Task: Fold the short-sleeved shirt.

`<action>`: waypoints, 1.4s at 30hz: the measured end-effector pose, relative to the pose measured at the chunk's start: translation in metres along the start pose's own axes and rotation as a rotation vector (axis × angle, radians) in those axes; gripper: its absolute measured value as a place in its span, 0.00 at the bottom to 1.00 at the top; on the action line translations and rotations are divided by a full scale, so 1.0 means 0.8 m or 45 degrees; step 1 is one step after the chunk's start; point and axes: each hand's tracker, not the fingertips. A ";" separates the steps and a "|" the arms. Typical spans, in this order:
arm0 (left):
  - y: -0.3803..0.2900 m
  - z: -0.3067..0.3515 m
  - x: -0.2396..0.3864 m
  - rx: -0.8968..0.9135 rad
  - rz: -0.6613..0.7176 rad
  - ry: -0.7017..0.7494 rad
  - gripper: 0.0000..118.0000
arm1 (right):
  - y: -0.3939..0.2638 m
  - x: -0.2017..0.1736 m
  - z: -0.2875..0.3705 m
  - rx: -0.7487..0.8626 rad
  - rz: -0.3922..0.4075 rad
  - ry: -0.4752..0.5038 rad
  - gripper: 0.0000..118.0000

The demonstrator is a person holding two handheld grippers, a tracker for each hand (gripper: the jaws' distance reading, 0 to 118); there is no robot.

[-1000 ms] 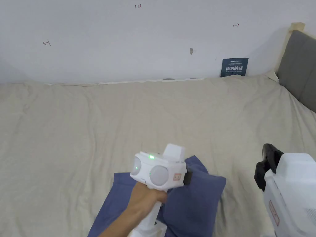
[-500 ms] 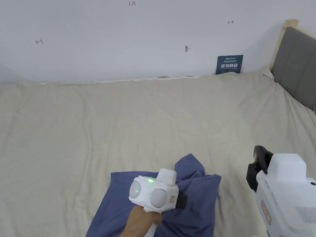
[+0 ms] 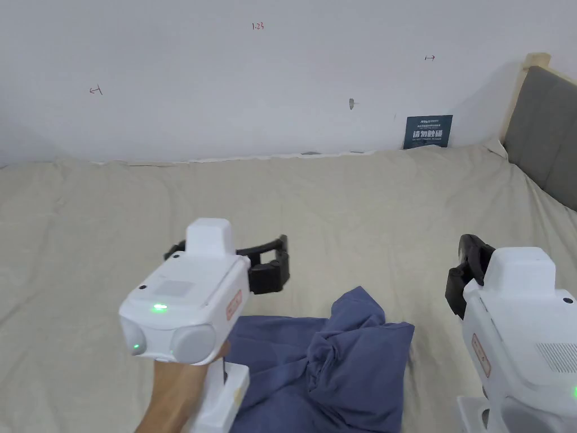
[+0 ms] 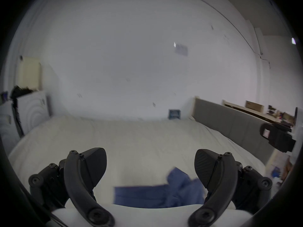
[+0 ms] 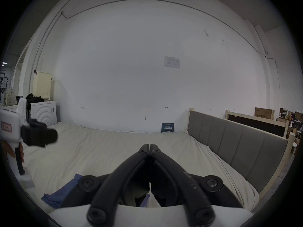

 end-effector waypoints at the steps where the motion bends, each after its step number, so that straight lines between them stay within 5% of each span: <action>1: 0.003 0.005 -0.009 0.047 -0.034 0.050 0.92 | 0.002 -0.003 0.001 0.011 0.003 0.003 0.02; 6: 0.004 0.029 -0.050 0.130 -0.112 0.213 0.64 | 0.008 -0.016 0.002 0.033 0.013 0.025 0.01; 10: -0.002 0.038 -0.075 0.129 -0.093 0.264 0.01 | 0.012 -0.025 0.002 0.041 0.025 0.042 0.02; 19: -0.005 0.044 -0.099 0.036 -0.048 0.276 0.00 | 0.014 -0.033 0.001 0.042 0.033 0.060 0.01; 36: -0.187 0.039 -0.128 -0.833 0.195 0.171 0.01 | -0.017 -0.033 -0.009 -0.053 0.033 0.073 0.01; 38: -0.211 0.041 -0.132 -0.886 0.214 0.163 0.12 | -0.020 -0.035 -0.011 -0.066 0.036 0.078 0.02; 40: -0.229 0.039 -0.133 -0.937 0.234 0.167 0.49 | -0.024 -0.037 -0.013 -0.077 0.037 0.085 0.02; 42: -0.243 0.037 -0.136 -1.004 0.267 0.200 0.64 | -0.027 -0.039 -0.016 -0.088 0.041 0.089 0.02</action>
